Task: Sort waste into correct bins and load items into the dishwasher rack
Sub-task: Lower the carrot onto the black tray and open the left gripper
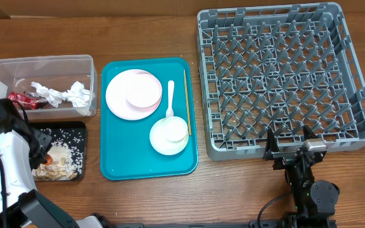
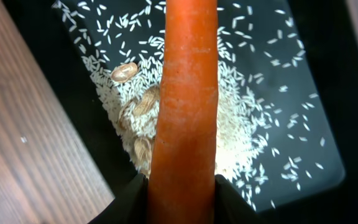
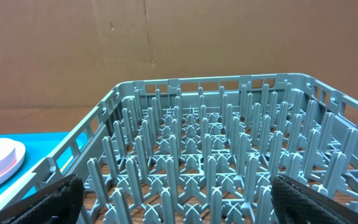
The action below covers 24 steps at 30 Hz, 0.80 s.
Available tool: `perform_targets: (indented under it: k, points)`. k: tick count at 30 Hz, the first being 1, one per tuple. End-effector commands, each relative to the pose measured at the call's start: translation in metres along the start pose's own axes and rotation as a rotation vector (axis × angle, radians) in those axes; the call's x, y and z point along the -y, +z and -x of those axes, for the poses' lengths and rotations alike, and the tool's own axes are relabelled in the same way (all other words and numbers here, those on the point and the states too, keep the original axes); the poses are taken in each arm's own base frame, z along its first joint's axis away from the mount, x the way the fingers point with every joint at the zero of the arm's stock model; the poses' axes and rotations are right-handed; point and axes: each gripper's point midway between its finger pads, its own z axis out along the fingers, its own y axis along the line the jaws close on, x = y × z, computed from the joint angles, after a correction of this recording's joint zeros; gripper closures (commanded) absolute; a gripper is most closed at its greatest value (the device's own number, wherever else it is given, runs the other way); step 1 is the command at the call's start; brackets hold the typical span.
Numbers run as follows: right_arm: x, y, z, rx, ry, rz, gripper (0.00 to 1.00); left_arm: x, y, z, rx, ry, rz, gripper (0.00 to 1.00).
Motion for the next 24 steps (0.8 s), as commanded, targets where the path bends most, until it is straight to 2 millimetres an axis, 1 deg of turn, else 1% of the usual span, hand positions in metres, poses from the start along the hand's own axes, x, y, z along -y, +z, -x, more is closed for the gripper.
perform_targets:
  k: [1, 3, 6, 7, 13, 15, 17, 19, 20, 23, 24]
  points:
    - [0.000, 0.000, -0.001, 0.006, 0.003, -0.002, 0.00, -0.001, 0.007, -0.005, -0.018, -0.055, -0.047, 0.91]
    - [0.000, 0.000, -0.001, 0.006, 0.003, -0.002, 0.00, 0.004, 0.011, -0.008, -0.041, -0.081, -0.092, 0.91]
    - [0.000, 0.000, -0.001, 0.006, 0.003, -0.003, 0.00, 0.005, 0.018, -0.011, -0.049, -0.121, -0.114, 0.91]
    - [0.000, 0.000, -0.001, 0.006, 0.003, -0.003, 0.00, 0.005, 0.024, -0.013, -0.042, -0.134, -0.115, 0.91]
    - [0.000, 0.000, -0.001, 0.006, 0.003, -0.002, 0.00, 0.006, 0.036, -0.015, -0.026, -0.168, -0.129, 0.85]
    - [0.000, 0.000, -0.001, 0.006, 0.003, -0.002, 0.00, 0.006, 0.037, -0.015, -0.022, -0.189, -0.128, 0.76]
    - [0.000, 0.000, -0.001, 0.006, 0.003, -0.002, 0.00, 0.007, 0.037, -0.012, -0.013, -0.190, -0.134, 0.71]
    - [0.000, 0.000, -0.001, 0.006, 0.003, -0.002, 0.00, 0.009, 0.036, -0.010, -0.005, -0.191, -0.143, 0.61]
    - [0.000, 0.000, -0.001, 0.006, 0.003, -0.002, 0.00, 0.010, 0.036, -0.009, -0.002, -0.191, -0.145, 0.55]
    - [0.000, 0.000, -0.001, 0.006, 0.003, -0.003, 0.00, 0.010, 0.035, -0.006, 0.010, -0.192, -0.148, 0.22]
    - [0.000, 0.000, -0.001, 0.006, 0.003, -0.003, 0.00, 0.011, 0.035, -0.005, 0.013, -0.187, -0.149, 0.21]
